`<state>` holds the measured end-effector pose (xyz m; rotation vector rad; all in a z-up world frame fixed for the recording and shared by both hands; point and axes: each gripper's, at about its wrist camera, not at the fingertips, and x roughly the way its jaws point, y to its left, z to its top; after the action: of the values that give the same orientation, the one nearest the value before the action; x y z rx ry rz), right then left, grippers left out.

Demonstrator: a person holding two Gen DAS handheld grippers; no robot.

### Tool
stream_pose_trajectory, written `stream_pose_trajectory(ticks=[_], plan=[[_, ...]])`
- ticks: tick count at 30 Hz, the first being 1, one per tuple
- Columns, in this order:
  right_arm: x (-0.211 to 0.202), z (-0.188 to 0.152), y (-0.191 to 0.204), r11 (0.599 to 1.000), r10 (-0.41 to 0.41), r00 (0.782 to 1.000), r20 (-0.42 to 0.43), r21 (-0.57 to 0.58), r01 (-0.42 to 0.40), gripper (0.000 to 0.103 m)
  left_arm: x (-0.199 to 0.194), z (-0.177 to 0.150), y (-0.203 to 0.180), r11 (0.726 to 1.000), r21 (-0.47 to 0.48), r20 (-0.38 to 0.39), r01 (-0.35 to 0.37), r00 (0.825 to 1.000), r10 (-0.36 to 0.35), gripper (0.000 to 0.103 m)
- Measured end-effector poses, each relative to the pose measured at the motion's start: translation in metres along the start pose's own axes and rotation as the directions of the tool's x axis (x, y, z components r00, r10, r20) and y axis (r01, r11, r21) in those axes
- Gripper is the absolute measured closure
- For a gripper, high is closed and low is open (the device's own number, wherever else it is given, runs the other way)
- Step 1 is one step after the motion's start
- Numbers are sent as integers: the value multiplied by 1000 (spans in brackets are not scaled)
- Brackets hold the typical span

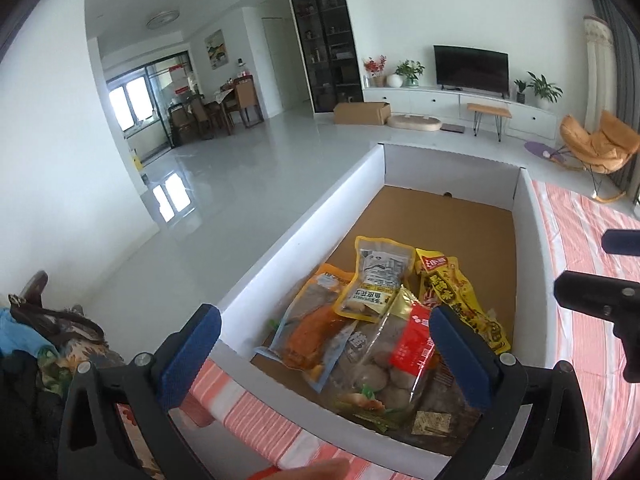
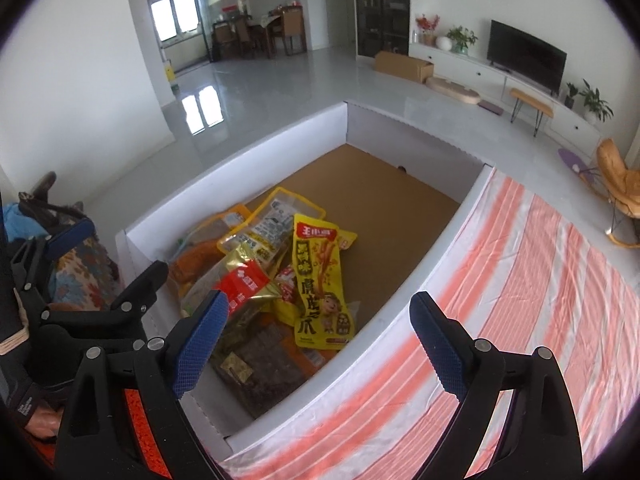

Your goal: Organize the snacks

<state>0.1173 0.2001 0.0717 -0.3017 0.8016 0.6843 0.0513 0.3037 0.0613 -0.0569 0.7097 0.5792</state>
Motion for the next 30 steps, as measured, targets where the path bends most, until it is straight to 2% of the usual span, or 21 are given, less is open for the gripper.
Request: stream_pose_trajectory(ticks=[6, 12, 19, 30], plan=[[5, -3, 1, 1000, -22, 999, -25, -7, 22, 9, 6, -1, 16, 993, -72, -26, 95, 995, -97, 0], [9, -5, 3, 1000, -25, 999, -40, -14, 25, 9, 5, 0, 15, 996, -52, -23, 69, 997, -70, 0], [15, -4, 8, 999, -29, 998, -54, -28, 28, 9, 12, 2, 20, 993, -65, -75, 94, 992, -99, 0], [22, -9, 12, 999, -32, 996, -78, -40, 29, 9, 12, 5, 22, 992, -67, -71, 103, 992, -108, 0]])
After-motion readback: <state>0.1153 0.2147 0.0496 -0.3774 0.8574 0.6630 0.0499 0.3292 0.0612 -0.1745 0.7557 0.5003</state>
